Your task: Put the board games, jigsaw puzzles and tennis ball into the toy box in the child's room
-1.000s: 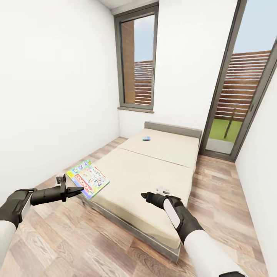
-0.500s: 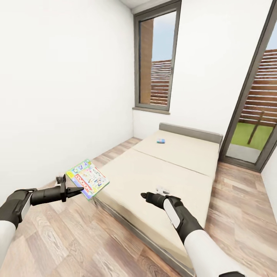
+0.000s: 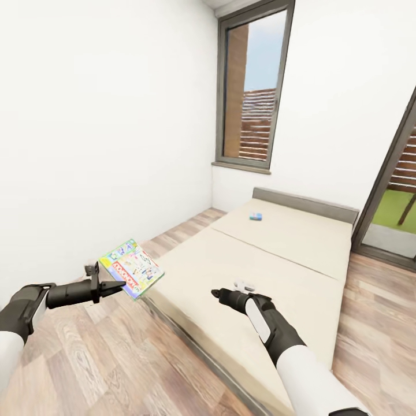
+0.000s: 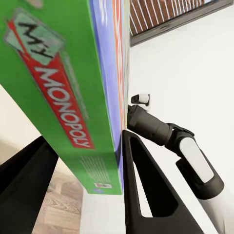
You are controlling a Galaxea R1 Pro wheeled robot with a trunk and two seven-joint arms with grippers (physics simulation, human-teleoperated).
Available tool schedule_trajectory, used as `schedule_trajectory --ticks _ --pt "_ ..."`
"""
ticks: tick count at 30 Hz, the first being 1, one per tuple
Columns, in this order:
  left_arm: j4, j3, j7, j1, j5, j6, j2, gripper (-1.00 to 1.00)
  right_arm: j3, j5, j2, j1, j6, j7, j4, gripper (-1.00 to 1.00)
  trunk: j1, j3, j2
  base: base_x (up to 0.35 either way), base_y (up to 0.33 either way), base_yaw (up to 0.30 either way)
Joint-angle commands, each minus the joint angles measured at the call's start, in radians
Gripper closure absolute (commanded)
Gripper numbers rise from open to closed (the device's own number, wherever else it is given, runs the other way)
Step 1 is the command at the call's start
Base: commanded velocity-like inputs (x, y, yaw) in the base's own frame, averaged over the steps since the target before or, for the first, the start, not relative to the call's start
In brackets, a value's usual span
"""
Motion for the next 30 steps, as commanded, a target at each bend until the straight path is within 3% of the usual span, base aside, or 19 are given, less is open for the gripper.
schedule_trajectory --ticks 1,30 --pt "0.000 0.002 -0.006 -0.001 -0.001 0.010 0.000 1.00 0.000 0.000 0.000 0.000 0.004 0.001 -0.001 -1.00 0.000 -0.001 -0.001 0.017 0.000 0.287" --pt "0.000 0.002 -0.002 0.000 -0.003 0.008 -0.005 1.00 0.002 0.009 0.000 0.000 0.004 -0.004 0.001 -1.00 -0.103 0.084 0.188 0.001 0.000 0.292"
